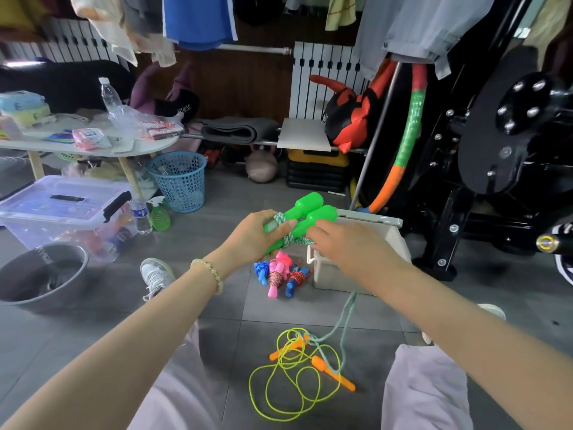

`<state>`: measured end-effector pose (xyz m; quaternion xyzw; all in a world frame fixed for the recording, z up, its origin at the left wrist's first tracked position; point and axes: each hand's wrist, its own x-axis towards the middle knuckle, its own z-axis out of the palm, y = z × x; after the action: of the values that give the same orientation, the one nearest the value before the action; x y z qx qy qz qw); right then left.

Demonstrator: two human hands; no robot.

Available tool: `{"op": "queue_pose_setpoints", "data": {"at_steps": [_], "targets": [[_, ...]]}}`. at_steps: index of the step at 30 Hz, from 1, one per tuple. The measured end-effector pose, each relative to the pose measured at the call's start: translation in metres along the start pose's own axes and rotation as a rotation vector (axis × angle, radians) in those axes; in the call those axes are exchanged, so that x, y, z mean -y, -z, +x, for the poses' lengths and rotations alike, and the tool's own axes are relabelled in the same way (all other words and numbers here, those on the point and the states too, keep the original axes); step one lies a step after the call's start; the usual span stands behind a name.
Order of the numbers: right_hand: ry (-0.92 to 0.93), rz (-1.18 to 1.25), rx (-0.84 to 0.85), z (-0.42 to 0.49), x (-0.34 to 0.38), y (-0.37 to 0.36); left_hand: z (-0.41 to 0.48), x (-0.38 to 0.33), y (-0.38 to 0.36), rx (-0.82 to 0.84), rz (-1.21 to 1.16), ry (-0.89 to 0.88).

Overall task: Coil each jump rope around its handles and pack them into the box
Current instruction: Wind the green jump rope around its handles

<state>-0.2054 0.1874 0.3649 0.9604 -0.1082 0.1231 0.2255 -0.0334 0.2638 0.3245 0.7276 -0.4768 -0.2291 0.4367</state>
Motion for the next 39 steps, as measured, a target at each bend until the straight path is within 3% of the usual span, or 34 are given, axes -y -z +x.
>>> {"op": "queue_pose_setpoints", "data": {"at_steps": [2, 7, 11, 20, 26, 30, 36, 39], "targets": [[0.045, -0.006, 0.002, 0.004, -0.01, 0.012, -0.002, -0.003, -0.001, 0.065, 0.069, -0.032], [-0.045, 0.487, 0.067, 0.011, -0.042, 0.026, -0.011, -0.019, 0.004, 0.212, 0.185, -0.167], [-0.099, 0.697, 0.077, 0.011, -0.045, 0.024, -0.016, -0.03, 0.013, 0.263, 0.156, -0.228], [-0.083, 0.736, 0.057, 0.014, -0.042, 0.029, -0.024, -0.048, 0.014, 0.179, 0.491, -0.262], [-0.144, 0.931, 0.184, 0.016, -0.045, 0.026, -0.024, -0.053, 0.015, 0.22, 0.621, -0.32], [-0.102, 1.03, 0.307, 0.018, -0.051, 0.022, -0.028, -0.054, 0.013, 0.243, 0.614, -0.307], [-0.222, 1.156, 0.302, 0.016, -0.053, 0.02, -0.031, -0.054, 0.007, 0.192, 0.546, -0.328], [-0.274, 1.209, 0.487, 0.012, -0.053, 0.023, -0.031, -0.053, 0.004, 0.214, 0.593, -0.353]]}}
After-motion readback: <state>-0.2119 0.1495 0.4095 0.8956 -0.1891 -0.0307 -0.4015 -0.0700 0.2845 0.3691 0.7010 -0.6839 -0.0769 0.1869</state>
